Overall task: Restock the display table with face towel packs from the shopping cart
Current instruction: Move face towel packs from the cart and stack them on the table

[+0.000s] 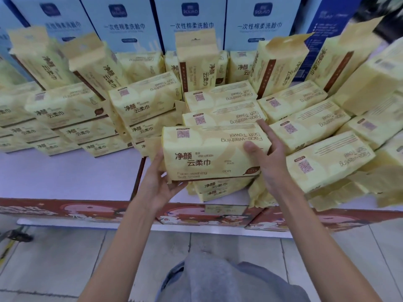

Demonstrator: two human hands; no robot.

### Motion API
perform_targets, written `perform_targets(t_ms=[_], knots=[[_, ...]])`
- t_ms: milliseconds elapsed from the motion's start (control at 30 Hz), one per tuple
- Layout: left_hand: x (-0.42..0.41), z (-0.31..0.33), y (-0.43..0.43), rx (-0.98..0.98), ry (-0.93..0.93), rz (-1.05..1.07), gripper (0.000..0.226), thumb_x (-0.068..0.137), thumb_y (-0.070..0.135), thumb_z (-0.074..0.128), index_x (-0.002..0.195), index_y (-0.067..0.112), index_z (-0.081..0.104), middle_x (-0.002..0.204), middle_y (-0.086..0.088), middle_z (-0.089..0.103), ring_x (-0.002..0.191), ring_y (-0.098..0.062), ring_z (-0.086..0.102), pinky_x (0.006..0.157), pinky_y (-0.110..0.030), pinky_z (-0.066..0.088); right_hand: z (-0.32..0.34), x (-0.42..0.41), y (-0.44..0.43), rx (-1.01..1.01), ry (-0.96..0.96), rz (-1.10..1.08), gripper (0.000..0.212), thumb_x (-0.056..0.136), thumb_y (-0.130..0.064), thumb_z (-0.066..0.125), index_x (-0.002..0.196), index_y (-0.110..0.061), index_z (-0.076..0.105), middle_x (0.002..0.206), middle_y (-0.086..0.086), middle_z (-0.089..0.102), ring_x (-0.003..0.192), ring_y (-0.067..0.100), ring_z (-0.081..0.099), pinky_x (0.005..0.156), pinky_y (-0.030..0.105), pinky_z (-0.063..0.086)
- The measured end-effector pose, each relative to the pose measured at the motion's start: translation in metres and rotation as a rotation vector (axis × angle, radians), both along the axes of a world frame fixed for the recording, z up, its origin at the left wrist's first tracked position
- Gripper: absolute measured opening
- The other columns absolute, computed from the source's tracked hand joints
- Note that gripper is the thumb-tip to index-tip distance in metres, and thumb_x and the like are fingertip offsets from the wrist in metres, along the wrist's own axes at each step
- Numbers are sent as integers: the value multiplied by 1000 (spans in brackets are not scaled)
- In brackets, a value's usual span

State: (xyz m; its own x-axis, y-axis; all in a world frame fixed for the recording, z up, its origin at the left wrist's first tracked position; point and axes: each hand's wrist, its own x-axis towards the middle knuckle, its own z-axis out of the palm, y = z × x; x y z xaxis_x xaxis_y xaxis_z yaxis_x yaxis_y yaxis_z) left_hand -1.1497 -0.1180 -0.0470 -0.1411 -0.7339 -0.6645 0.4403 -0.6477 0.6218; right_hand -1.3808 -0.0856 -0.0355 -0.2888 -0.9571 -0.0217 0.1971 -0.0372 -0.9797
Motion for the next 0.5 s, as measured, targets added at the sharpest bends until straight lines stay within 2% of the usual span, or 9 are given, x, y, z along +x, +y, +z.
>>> perform_targets(t_ms=[67, 133, 233, 300, 367, 433, 500], knots=[[-8, -9, 3, -1, 31, 16, 85, 64, 50, 66, 135, 9, 46, 109, -16, 63, 95, -32, 65, 67, -41, 60, -6, -2, -4, 35, 39, -83, 82, 66, -39, 73, 141, -27, 42, 129, -23, 49, 123, 6, 51, 94, 32, 50], [-14, -19, 4, -18, 46, 22, 72, 69, 47, 63, 130, 12, 50, 102, -15, 66, 92, -30, 66, 71, -40, 59, -12, -2, -9, 55, 58, -169, 71, 74, -36, 71, 138, -29, 43, 126, -26, 48, 126, 8, 46, 101, 34, 46], [-18, -32, 2, -41, 21, 10, 46, 82, 48, 57, 115, 17, 56, 93, -11, 67, 87, -24, 64, 76, -35, 57, -19, 2, -15, 30, 113, -288, 54, 86, -25, 65, 136, -24, 44, 126, -19, 49, 120, 0, 45, 95, 10, 42], [-17, -40, 0, -54, -58, -11, 34, 92, 48, 46, 103, 17, 56, 88, -7, 62, 78, -19, 57, 70, -29, 47, -25, 4, -20, 32, 138, -318, 52, 88, -20, 65, 136, -19, 46, 127, -13, 51, 118, -2, 46, 93, 5, 39], [-17, -47, -1, -50, -155, -27, 32, 97, 46, 40, 103, 16, 51, 83, -4, 57, 69, -16, 50, 60, -27, 39, -32, 6, -23, 38, 159, -309, 51, 87, -18, 65, 135, -17, 47, 129, -11, 52, 115, -7, 47, 92, 4, 39], [-16, -51, -1, -49, -222, -17, 32, 98, 45, 41, 108, 16, 50, 87, -3, 57, 68, -15, 49, 57, -27, 36, -34, 6, -25, 49, 186, -312, 48, 87, -20, 66, 133, -17, 50, 128, -12, 53, 112, -14, 46, 90, 4, 39], [-13, -54, -4, -75, -277, 29, 40, 94, 48, 47, 117, 16, 50, 106, -2, 61, 80, -16, 57, 63, -27, 41, -36, 8, -26, 77, 183, -336, 47, 86, -21, 67, 131, -17, 52, 123, -14, 54, 109, -14, 48, 88, 5, 41]])
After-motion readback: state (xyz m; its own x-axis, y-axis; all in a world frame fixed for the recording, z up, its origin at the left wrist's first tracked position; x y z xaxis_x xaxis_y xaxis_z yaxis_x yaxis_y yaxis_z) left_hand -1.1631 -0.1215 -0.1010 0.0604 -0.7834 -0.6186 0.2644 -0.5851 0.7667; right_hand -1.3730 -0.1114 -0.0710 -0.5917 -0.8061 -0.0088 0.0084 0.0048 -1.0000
